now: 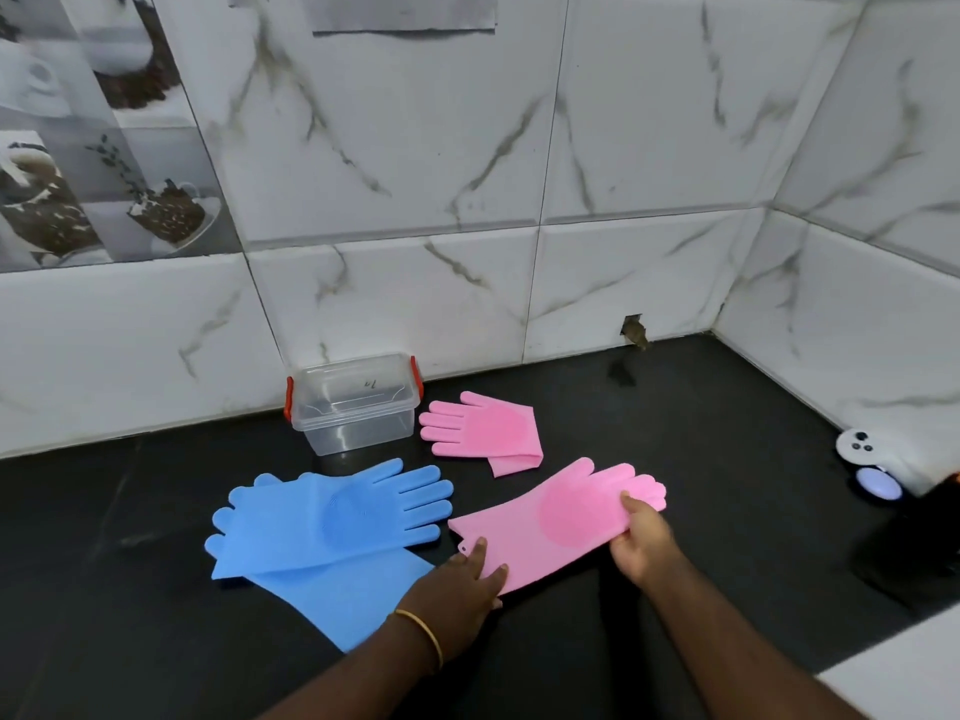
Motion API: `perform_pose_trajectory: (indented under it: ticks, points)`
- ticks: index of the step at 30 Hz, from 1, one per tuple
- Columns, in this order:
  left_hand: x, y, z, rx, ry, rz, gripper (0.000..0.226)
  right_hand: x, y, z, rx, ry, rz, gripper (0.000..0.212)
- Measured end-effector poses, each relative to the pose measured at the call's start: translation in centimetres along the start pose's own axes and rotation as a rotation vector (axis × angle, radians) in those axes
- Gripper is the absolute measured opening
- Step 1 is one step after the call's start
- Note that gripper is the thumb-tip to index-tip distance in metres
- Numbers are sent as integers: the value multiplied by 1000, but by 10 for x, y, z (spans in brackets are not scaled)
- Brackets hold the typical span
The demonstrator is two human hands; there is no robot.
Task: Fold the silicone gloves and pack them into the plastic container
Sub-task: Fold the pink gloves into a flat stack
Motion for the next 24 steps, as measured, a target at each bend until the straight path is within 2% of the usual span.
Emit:
perform_pose_trajectory:
  ticks: [3, 8, 9, 11, 13, 14, 16, 18, 20, 22, 24]
  points:
    - [-3, -4, -3, -13, 6, -10, 55, -8, 11, -5, 114, 139, 158, 37]
    - [-6, -8, -7, -73, 18, -7, 58, -23, 23, -6, 320, 393, 442, 27]
    - [-6, -9, -8, -90, 26, 2, 60, -27, 21, -5, 363, 442, 525, 34]
    - [-6, -8, -10, -111, 47, 23, 62, -37, 14, -6, 476, 581, 777, 63]
    - [-6, -4, -13, -120, 69, 38, 62, -46, -2, -1, 508, 840, 998, 74]
    - [-5, -2, -15, -126, 82, 43, 61, -47, -13, 0, 446, 977, 1080, 70]
    - [-4, -1, -17, -142, 117, 52, 60, -39, -40, 0, 194, 1156, 1242, 51]
    - [-2, -2, -18, -163, 159, 57, 62, -22, -68, -5, -103, 1193, 1421, 38]
    - [0, -4, -19, -173, 193, 48, 63, -3, -92, -10, -314, 1196, 1647, 38]
    - [0, -5, -19, -160, 209, 38, 64, 11, -109, -17, -410, 1212, 1792, 40]
    - [0, -5, -19, -141, 210, 26, 63, 18, -119, -22, -456, 1227, 1826, 37]
Point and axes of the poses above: each hand's wrist, its own z-axis away from the middle knuckle, its own y-axis out of the back of the hand, x = y × z, the point moved 4 cm from there along -z, towards the middle knuckle, and after that the axes turned 12 degrees about x, right-handed, at the moved point
